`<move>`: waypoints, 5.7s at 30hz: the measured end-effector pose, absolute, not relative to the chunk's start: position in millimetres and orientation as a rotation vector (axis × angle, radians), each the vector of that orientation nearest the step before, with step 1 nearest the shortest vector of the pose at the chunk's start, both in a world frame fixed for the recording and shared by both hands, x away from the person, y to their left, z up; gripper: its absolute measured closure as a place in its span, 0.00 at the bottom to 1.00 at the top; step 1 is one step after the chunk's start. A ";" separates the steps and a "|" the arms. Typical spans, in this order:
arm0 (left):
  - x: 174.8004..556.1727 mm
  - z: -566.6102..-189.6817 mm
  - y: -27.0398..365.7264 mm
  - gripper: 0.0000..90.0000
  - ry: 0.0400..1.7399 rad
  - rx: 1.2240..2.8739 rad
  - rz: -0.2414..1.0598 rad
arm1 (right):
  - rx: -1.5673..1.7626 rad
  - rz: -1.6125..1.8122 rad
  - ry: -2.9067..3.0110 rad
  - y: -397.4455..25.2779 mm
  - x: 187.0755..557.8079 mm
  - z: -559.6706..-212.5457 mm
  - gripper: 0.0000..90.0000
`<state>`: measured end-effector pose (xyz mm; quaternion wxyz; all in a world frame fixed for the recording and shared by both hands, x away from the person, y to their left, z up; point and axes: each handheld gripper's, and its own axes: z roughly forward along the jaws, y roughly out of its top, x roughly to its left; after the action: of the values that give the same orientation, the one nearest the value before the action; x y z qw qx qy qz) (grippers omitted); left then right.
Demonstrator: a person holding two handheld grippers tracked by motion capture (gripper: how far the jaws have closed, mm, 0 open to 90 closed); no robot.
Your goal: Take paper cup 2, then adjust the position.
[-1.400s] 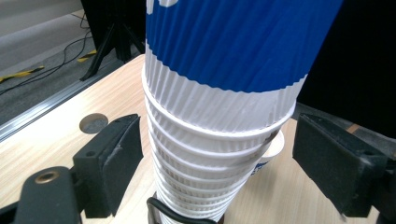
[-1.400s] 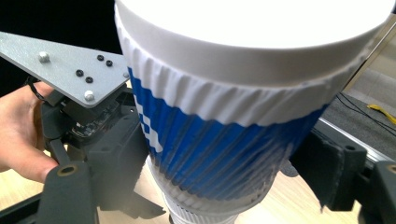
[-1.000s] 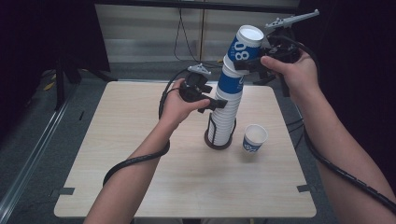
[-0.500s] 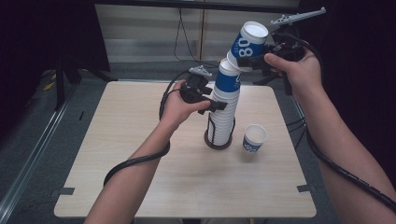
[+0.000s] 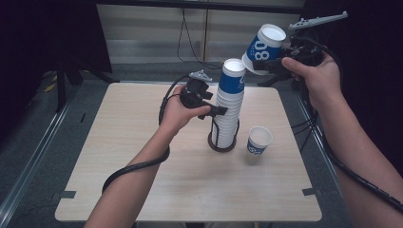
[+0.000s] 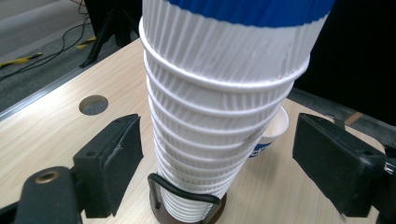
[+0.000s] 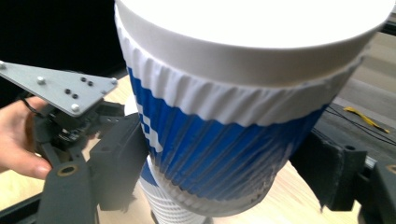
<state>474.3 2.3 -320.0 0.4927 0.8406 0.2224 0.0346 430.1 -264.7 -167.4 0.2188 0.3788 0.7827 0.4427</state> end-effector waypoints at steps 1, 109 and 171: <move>473.7 -320.3 2.3 0.18 0.535 2.037 0.084 | 1.047 1.225 2.166 -267.1 429.5 -168.2 0.25; 425.2 -349.7 33.7 0.18 0.395 2.145 -0.015 | 0.783 0.925 2.685 -247.8 385.1 -331.4 0.25; 417.4 -357.2 3.5 0.25 0.275 2.188 -0.145 | 0.534 0.652 2.949 -186.2 385.1 -362.2 0.26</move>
<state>417.4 3.5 -357.2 0.4490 0.8847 0.1111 -0.0586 385.1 -186.2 -362.2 0.0374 0.1741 0.9608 0.2125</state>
